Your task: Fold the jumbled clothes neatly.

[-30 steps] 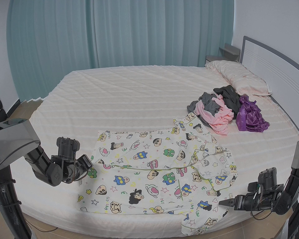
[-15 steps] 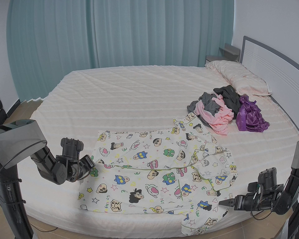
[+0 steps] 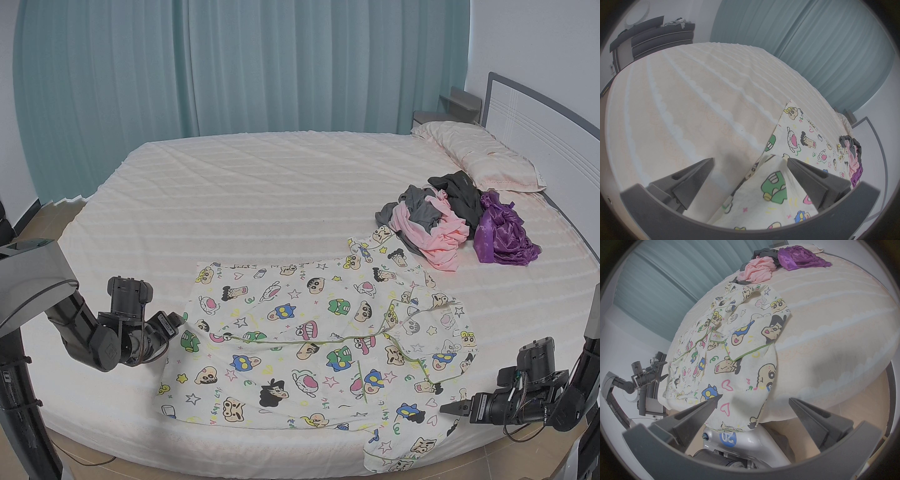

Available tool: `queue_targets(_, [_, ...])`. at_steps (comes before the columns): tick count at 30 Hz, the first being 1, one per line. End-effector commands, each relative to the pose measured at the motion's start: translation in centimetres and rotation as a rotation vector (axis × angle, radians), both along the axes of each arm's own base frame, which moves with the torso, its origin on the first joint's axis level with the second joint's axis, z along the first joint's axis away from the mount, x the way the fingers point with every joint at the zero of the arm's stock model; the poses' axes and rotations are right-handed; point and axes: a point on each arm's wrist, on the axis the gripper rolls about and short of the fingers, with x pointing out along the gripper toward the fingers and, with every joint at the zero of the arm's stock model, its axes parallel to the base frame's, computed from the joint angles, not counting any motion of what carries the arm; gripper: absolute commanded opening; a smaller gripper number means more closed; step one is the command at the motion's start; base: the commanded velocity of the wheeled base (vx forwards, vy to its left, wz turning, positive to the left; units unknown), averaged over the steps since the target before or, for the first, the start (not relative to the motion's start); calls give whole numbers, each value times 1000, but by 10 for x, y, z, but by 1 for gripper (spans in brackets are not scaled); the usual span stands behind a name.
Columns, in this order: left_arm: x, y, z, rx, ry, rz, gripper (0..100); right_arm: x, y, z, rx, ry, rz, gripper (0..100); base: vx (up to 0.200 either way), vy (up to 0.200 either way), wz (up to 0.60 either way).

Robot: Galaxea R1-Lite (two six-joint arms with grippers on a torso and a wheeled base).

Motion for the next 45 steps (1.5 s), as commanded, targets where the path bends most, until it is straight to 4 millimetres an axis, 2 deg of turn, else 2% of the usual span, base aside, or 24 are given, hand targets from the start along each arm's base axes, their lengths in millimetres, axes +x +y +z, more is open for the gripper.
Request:
queue_targets(1, [-11,2,13,-4,-20,1,100,-5,1,-2,-16,22,4,100,0,0,0])
queue_targets(2, [-18,3,8,6,6,2,100,-6,4,-2,-31,20,7,100,0,0,0])
queue_targets(7, [-25,11,8,7,20,22,100,-6,4,-1,-25,19,0,100,0,0,0])
queue_targets(13, [-49,11,10,2,51,10,100,-7,5,1,-17,15,-5,100,-33,0,0])
queue_targets(21, [-85,0,11,-8,106,-62,100,-9,6,-1,-21,32,3,100,-200,0,0])
queue_targets(25, [-97,-6,4,-3,152,-91,100,-9,6,-1,-20,32,2,100,0,0,0])
queue_targets(32, [-93,-9,-1,-53,172,-109,100,-9,6,-1,-19,32,2,100,0,0,0])
queue_targets(38, [-73,-15,-6,-138,159,-58,100,-9,7,-1,-18,33,7,100,0,0,0])
queue_targets(45, [-63,-19,-14,-141,170,-55,100,-9,8,-1,-19,34,12,100,0,0,0])
